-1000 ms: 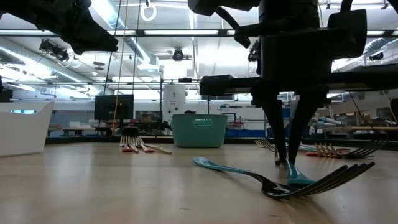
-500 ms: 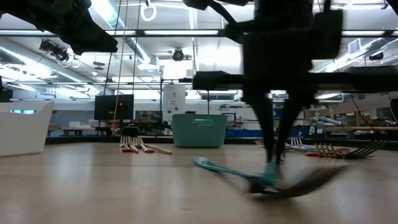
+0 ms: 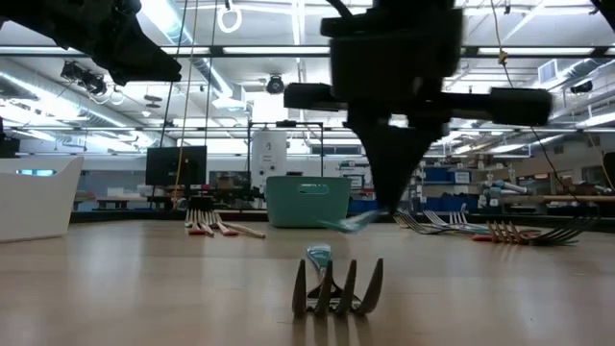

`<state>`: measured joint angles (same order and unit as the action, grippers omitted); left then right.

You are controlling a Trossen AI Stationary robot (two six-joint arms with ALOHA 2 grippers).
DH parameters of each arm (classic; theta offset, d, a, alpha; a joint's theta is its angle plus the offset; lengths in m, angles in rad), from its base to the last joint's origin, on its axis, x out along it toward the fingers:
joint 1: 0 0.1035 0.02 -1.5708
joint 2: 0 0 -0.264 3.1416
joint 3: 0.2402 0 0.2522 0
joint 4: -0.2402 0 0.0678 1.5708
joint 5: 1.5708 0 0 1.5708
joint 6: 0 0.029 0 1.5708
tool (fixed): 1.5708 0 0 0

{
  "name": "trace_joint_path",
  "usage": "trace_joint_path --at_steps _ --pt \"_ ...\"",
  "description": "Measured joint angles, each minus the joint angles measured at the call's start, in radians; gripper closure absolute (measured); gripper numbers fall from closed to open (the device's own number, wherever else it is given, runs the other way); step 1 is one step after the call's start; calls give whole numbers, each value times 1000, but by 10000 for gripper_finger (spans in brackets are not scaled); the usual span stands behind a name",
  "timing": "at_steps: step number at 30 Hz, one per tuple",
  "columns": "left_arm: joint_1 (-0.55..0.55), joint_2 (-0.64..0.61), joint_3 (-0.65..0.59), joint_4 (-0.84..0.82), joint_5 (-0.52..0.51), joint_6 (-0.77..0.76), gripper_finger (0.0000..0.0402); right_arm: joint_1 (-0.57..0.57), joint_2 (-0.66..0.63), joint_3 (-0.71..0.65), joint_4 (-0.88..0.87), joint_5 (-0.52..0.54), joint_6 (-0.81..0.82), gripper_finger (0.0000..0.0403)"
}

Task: Sort silverware by color (type)
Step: Put the blue fork into the black bin

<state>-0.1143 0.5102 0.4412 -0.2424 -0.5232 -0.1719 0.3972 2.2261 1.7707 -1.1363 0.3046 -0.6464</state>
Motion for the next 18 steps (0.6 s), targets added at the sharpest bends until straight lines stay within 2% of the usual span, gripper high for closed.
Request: trace_joint_path --at_steps 9,18 --pt "0 0 0 0 0 -7 230 -44 -2 31 -3 132 -8 392" --pt "0 0 0 0 0 0 230 -79 -3 31 -12 175 -3 391"
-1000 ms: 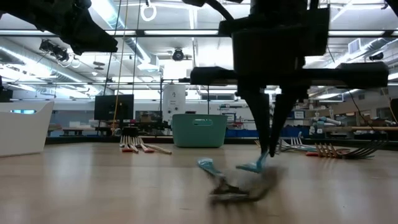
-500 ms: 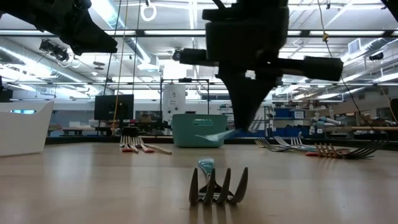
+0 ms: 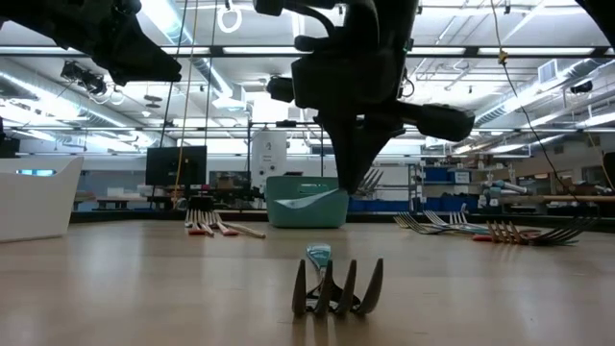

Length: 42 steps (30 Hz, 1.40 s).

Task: Sort silverware by color (type)
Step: Put the blue fork into the black bin

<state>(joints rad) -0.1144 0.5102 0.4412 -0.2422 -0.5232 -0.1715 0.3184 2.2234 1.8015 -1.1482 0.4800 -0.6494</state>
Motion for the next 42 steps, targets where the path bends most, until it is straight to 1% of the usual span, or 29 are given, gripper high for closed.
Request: trace_joint_path --at_steps 9,14,17,23,31,35,42 --pt "0 0 0 0 0 24 230 0 -11 0 -98 7 112 391" --pt "0 0 0 1 0 21 230 2 -73 0 -115 5 190 391" --pt "0 0 0 1 0 20 230 2 -124 0 -125 -36 273 391" --pt "0 0 0 1 0 19 230 1 -213 0 -161 -167 559 391" --pt "0 0 0 1 0 32 230 22 -313 0 -242 -261 1045 391" --pt "0 0 -1 53 -19 109 230 67 -355 -11 -294 -268 1209 391" --pt "0 0 -1 210 -25 265 230 146 -450 -102 -311 -351 1456 391"
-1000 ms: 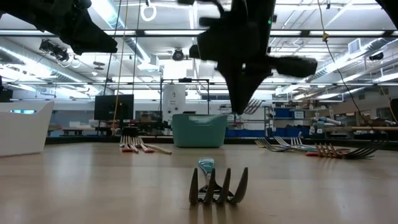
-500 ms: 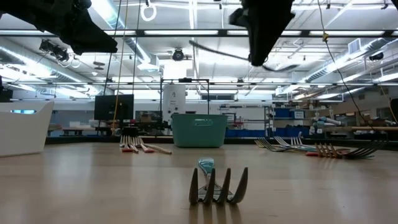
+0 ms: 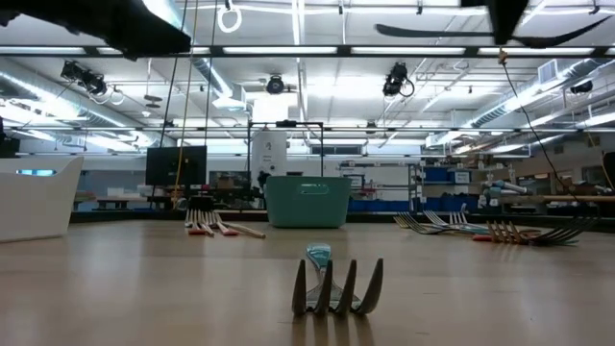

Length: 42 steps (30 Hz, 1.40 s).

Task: Sort silverware by color (type)
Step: Put the blue fork into the black bin

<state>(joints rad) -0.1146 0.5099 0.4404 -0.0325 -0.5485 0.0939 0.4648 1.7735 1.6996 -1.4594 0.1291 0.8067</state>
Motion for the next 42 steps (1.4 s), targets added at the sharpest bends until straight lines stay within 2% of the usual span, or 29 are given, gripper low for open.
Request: trace_joint_path --at_steps 11,19,30,34,42 --pt "0 0 0 240 -2 255 230 167 -168 -251 39 -62 583 391" --pt "0 0 0 353 -2 389 230 298 -218 -380 164 -83 876 391" --pt "0 0 0 442 -1 524 230 479 -206 -453 218 -105 1163 391" --pt "0 0 0 457 -1 554 230 530 -194 -489 288 -105 1244 391" --pt "0 0 0 485 0 559 230 560 -189 -582 371 -114 1317 391"
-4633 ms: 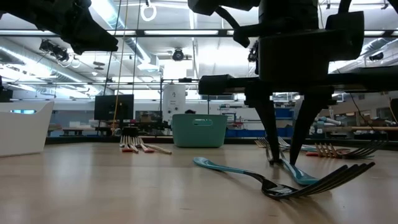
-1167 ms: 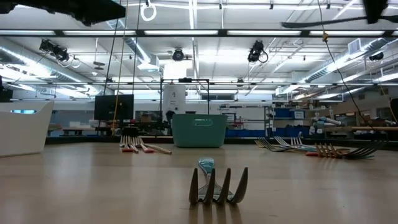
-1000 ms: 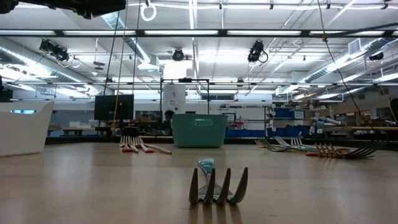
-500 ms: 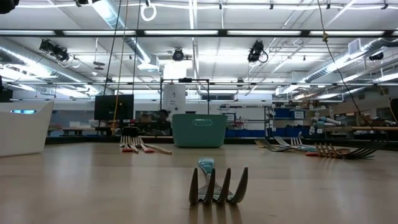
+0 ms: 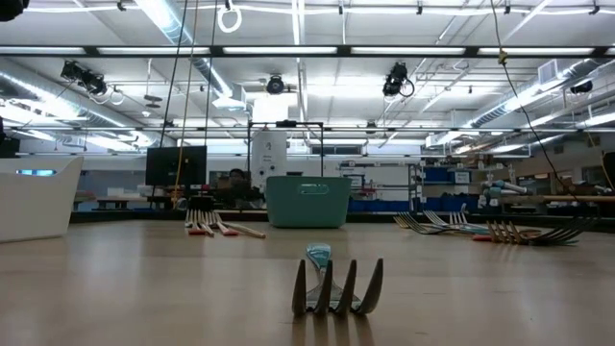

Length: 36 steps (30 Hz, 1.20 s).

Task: Sort silverware by color (type)
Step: Put the blue fork into the black bin

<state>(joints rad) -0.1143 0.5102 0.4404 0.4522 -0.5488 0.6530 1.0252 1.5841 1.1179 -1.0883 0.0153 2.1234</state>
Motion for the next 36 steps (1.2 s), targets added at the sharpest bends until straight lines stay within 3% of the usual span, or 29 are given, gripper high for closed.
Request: trace_joint_path --at_steps 20,36 --pt "0 0 0 -9 0 12 230 0 0 -196 191 -10 5 391" --pt "0 0 0 -10 0 6 230 0 0 -262 270 -21 23 389"
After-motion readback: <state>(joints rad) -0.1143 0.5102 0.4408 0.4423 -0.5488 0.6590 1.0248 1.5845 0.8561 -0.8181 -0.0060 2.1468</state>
